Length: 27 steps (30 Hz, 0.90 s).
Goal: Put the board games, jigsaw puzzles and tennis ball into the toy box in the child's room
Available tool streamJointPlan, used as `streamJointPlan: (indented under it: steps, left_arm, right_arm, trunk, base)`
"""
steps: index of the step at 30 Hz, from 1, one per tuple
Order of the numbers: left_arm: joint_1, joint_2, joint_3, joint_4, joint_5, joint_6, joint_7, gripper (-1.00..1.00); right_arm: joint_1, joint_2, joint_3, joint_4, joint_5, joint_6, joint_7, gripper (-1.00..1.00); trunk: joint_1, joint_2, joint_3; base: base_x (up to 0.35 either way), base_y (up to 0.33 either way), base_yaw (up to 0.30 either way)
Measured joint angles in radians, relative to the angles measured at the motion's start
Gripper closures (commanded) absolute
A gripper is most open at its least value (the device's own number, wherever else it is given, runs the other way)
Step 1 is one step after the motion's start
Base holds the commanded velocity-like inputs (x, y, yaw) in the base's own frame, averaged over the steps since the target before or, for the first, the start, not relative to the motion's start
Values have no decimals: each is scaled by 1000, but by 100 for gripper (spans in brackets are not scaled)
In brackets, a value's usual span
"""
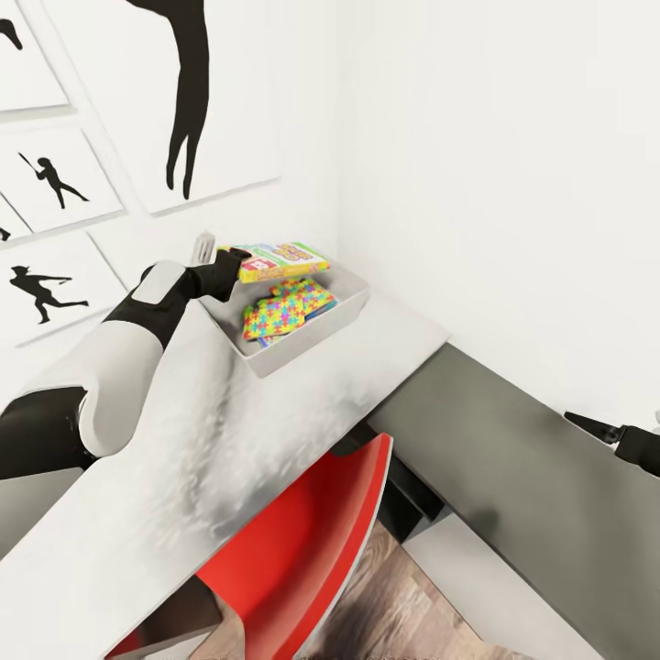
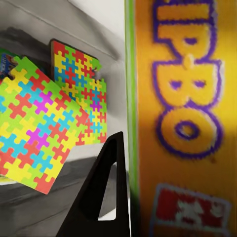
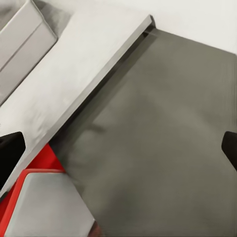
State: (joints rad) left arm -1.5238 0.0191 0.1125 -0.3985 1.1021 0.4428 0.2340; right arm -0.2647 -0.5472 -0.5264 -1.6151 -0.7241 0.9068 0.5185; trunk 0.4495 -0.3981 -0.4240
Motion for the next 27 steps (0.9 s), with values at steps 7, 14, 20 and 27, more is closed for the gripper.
streamJointPlan:
  steps: [7, 14, 20, 27]
  left_arm:
    - [1, -1, 0, 0, 2, 1, -5, 100]
    - [1, -1, 0, 0, 3, 2, -21, 100]
    - [1, 0, 1, 0, 4, 2, -31, 100]
    - [1, -2, 0, -3, 8, 0, -84, 100]
  right_arm:
    - [-1, 0, 0, 0, 0, 23, 20, -100]
    - [-2, 0, -1, 0, 1, 35, 39, -100]
    - [-2, 0, -1, 0, 1, 38, 43, -100]
    - [-2, 0, -1, -1, 1, 40, 45, -100]
  trunk:
    - [0, 0, -11]
    - [0, 0, -22]
    - [0, 0, -32]
    - [0, 0, -43]
  base:
    - [0, 0, 0]
    - [0, 0, 0]
    - [0, 0, 0]
    - [0, 0, 0]
